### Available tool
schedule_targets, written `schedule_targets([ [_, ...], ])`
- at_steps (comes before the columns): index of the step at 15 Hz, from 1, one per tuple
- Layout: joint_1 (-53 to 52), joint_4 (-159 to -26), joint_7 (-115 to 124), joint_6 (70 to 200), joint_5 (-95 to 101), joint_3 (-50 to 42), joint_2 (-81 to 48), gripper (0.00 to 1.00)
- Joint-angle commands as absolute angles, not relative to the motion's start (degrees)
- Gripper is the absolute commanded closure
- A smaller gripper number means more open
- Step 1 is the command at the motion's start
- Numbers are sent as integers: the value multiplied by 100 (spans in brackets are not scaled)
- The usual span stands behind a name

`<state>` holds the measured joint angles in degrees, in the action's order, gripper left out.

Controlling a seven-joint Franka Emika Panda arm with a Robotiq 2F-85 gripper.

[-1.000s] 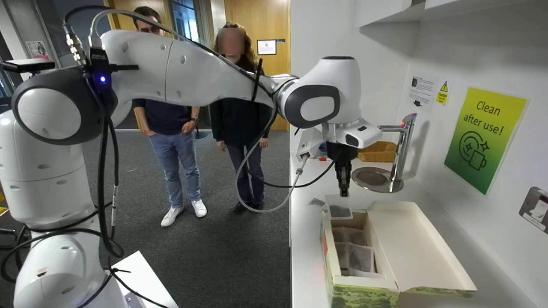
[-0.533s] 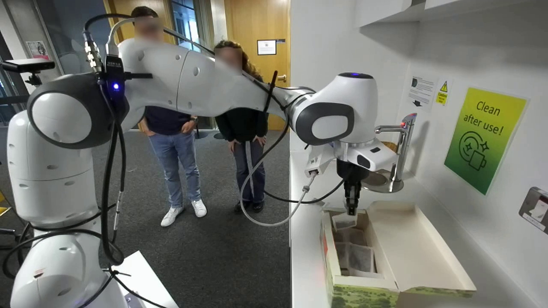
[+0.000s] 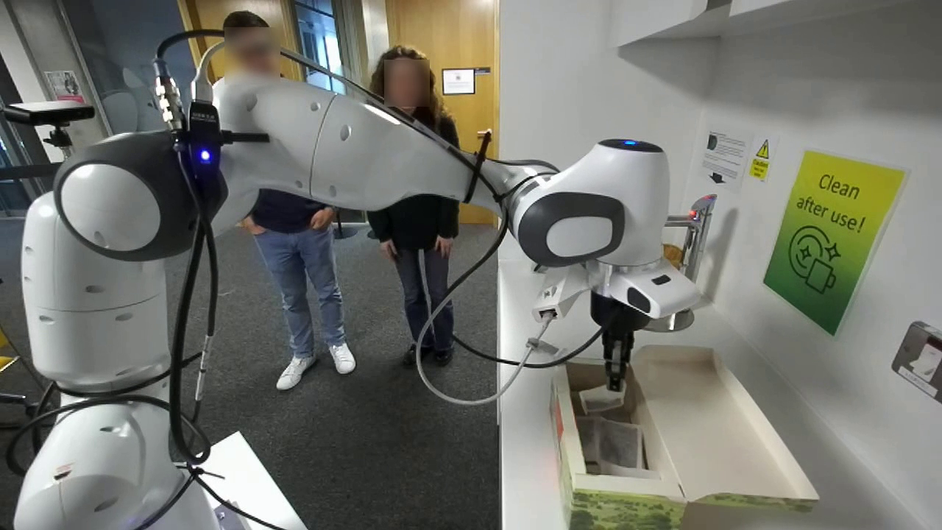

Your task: Put the tea bags in the box.

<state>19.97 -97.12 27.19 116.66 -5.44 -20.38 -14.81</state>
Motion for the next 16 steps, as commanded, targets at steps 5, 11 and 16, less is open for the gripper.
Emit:
schedule_targets([
  [5, 2045, -9554, 2736, 11577, -602, -2067, -1560, 70],
  [11, 1934, -9618, 2721, 11621, -539, -2000, -1497, 25],
  [16, 1608, -9803, 2600, 11747, -389, -1789, -1140, 0],
])
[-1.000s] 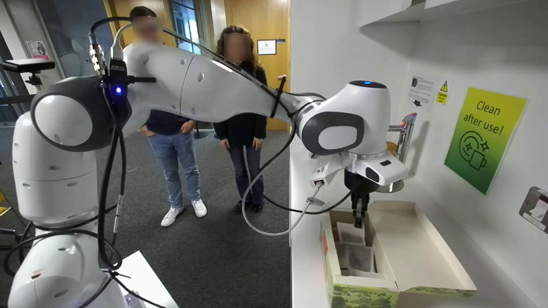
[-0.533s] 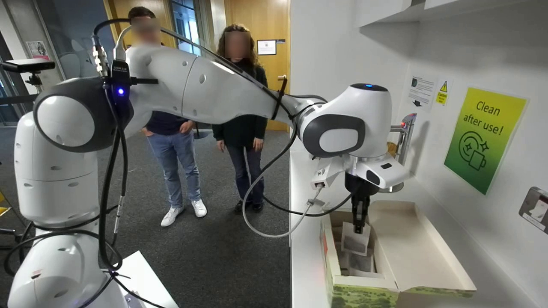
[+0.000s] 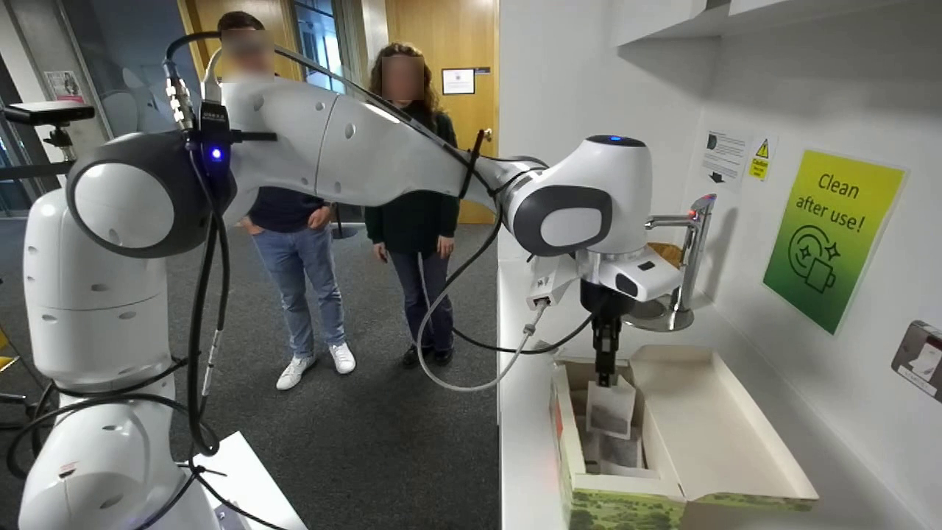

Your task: Put the tea bags in the box.

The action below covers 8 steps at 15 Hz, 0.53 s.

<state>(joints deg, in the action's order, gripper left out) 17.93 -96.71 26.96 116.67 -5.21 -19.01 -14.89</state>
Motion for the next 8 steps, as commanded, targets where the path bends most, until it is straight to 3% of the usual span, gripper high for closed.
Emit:
schedule_targets([
  [1, 1520, -9812, 2605, 11757, -337, -1732, -1068, 0],
  [8, 1125, -9762, 2604, 11761, -124, -1410, -881, 0],
])
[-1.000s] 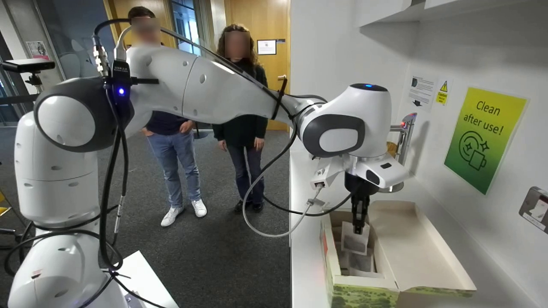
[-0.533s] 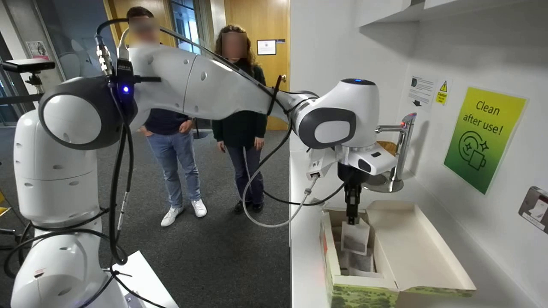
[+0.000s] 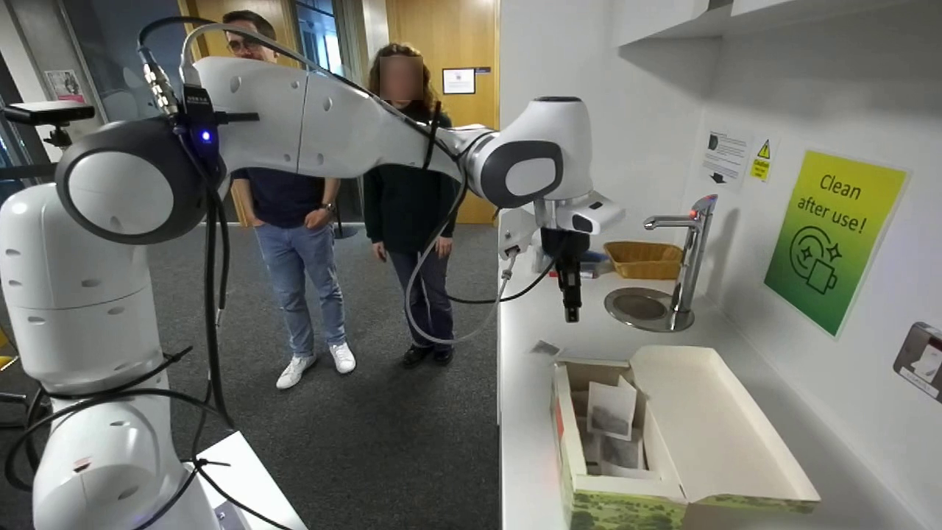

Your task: Put the tea bags in the box.

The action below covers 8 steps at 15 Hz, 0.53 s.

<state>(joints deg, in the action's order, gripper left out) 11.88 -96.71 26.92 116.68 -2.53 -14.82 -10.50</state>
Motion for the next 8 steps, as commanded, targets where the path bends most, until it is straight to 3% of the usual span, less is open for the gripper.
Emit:
schedule_targets([
  [1, 1112, -9717, 2573, 11751, -180, -1374, -926, 0],
  [8, 1075, -9141, 1619, 11613, -732, -976, -1714, 0],
])
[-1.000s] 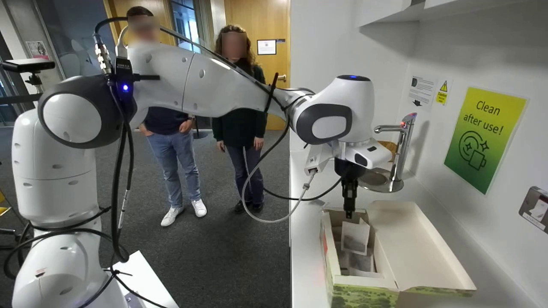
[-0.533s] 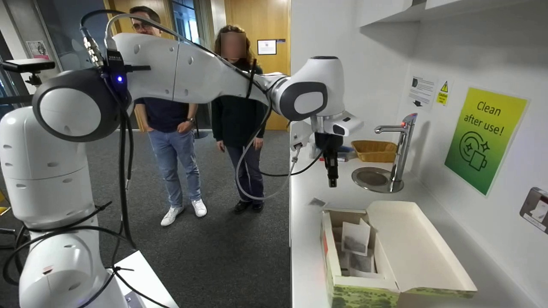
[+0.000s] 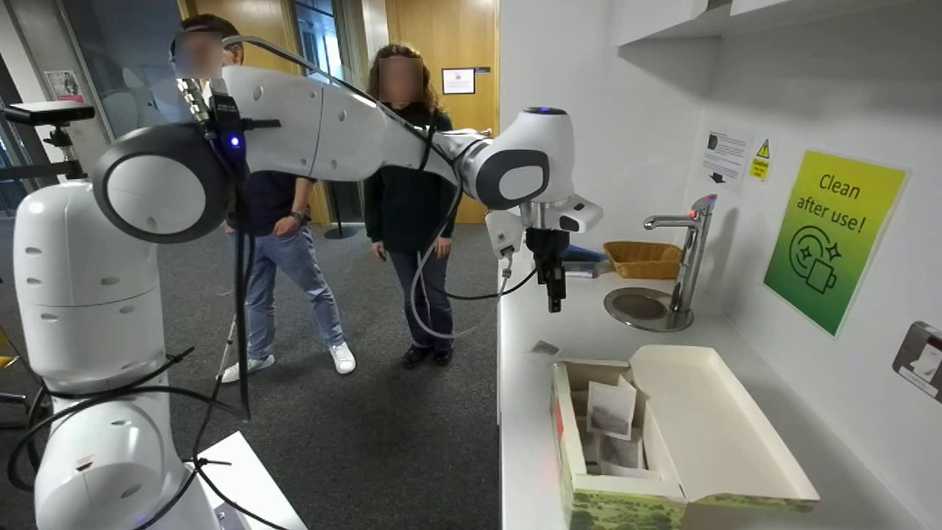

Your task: Put the tea bags in the box.

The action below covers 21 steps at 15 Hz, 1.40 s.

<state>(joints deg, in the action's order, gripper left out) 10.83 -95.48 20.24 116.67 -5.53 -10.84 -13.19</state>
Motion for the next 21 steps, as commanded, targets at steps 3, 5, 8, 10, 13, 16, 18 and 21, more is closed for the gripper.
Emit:
schedule_targets([
  [3, 1033, -8745, 1423, 11616, -639, -876, -2210, 0],
  [5, 1016, -8415, 1303, 11606, -574, -825, -2558, 0],
  [8, 974, -7933, 1292, 11489, -479, -814, -3021, 0],
  [10, 969, -8272, 1380, 11639, -551, -814, -2870, 0],
  [13, 970, -8090, 1383, 11641, -545, -809, -3040, 0],
  [16, 991, -7986, 1366, 11586, -573, -798, -3089, 0],
  [18, 981, -7796, 1481, 11408, -553, -819, -3265, 0],
  [21, 955, -7634, 1634, 11215, -514, -847, -3507, 0],
])
